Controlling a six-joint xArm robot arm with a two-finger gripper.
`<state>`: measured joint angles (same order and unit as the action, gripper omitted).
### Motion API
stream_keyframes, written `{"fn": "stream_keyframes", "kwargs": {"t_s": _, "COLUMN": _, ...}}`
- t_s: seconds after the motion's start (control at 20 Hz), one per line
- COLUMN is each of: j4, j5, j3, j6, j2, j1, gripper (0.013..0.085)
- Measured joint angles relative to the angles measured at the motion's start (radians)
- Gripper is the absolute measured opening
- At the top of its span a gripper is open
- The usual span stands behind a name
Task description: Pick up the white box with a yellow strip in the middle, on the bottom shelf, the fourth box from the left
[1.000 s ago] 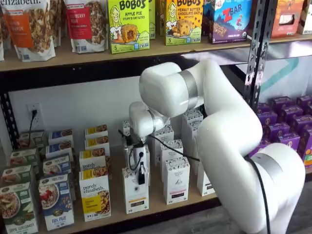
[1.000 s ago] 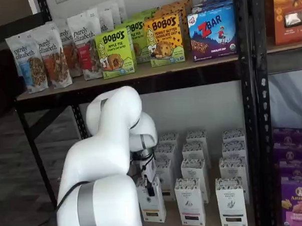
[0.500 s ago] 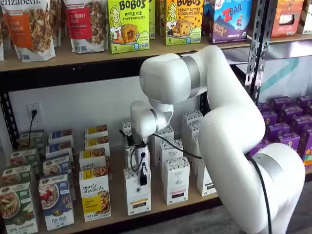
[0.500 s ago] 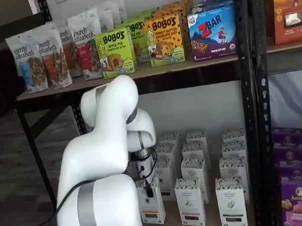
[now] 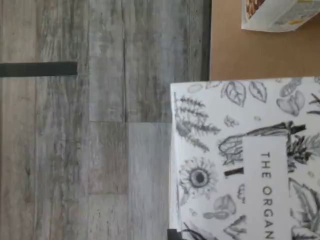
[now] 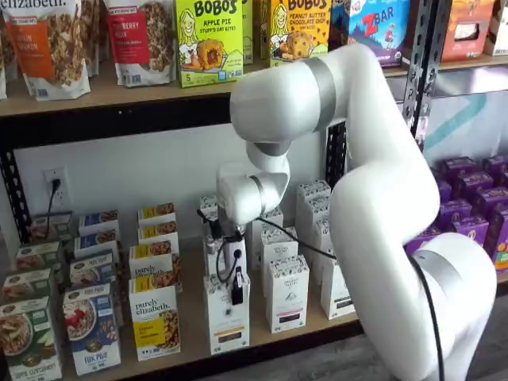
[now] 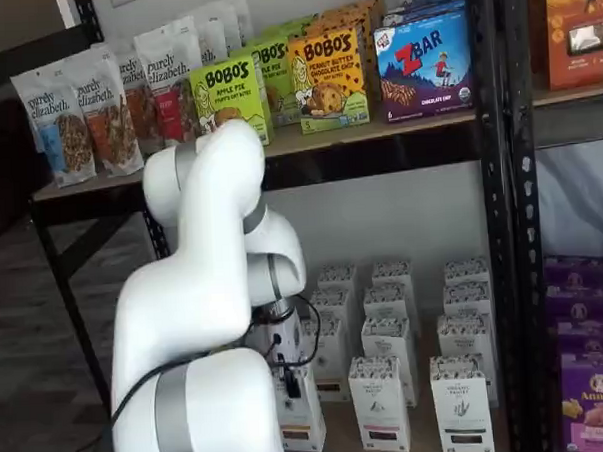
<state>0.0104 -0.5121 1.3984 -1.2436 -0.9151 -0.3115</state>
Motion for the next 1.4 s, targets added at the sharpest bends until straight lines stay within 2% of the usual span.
{"fn": "stream_keyframes", "kwargs": {"t_s": 0.45, "j4": 0.074, "j5": 0.092, "j3": -0.24, "j6": 0.088, "j2": 0.184, "j1": -0.022, "gripper": 0.045}}
{"fn": "stream_keyframes", "kwargs": {"t_s": 0.6, "j4": 0.075, "j5": 0.104, "j3": -0.325, "j6": 0.11, "j2": 0.259, "j1": -0.044, "gripper": 0.045}}
{"fn": "stream_keyframes", "kwargs": {"t_s": 0.8, "j4": 0.029, "j5": 0.108, "j3": -0.423, "j6": 0.101, "j2": 0.355, "j1": -0.076, "gripper": 0.045}}
{"fn": "stream_keyframes", "kwargs": {"t_s": 0.85, "j4": 0.022, "j5": 0.119, "j3": -0.472, "j6": 0.11, "j2": 0.405, "j1": -0.091, "gripper": 0.045}}
{"fn": "stream_keyframes", "kwargs": {"t_s": 0.95, "j4": 0.05, "j5": 0.13, "j3": -0.501, "j6": 0.143, "j2": 0.436, "j1": -0.098, "gripper": 0.045}}
{"fn": "stream_keyframes", "kwargs": {"t_s": 1.05, "j4": 0.05, "j5": 0.122, "j3": -0.525, "j6": 0.153, "j2": 0.471, "j1": -0.108, "gripper": 0.045}}
{"fn": "stream_keyframes", "kwargs": {"t_s": 1.2, "j4": 0.069, "j5": 0.064, "j3": -0.598, "j6": 0.207, "j2": 0.597, "j1": -0.146, "gripper": 0.045}}
{"fn": "stream_keyframes", "kwargs": {"t_s": 1.4, "j4": 0.074, "j5": -0.028, "j3": -0.617, "j6": 0.236, "j2": 0.673, "j1": -0.174, "gripper": 0.045}}
